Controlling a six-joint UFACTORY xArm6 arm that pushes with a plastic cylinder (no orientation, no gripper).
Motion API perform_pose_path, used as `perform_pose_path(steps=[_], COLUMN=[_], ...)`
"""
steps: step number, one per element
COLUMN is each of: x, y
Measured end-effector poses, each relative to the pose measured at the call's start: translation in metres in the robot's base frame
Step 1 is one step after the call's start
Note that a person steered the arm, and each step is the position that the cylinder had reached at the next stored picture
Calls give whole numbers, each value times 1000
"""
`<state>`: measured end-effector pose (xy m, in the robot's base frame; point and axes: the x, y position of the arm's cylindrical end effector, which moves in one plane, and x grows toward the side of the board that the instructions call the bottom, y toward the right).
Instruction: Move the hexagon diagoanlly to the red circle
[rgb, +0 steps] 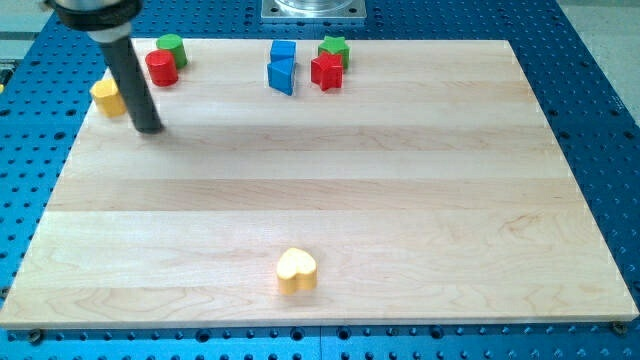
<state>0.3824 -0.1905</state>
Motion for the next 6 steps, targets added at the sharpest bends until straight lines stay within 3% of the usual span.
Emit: perform_pose_path(steps=[2, 4, 6], x=[14, -59, -59], y=[-114, -94, -91])
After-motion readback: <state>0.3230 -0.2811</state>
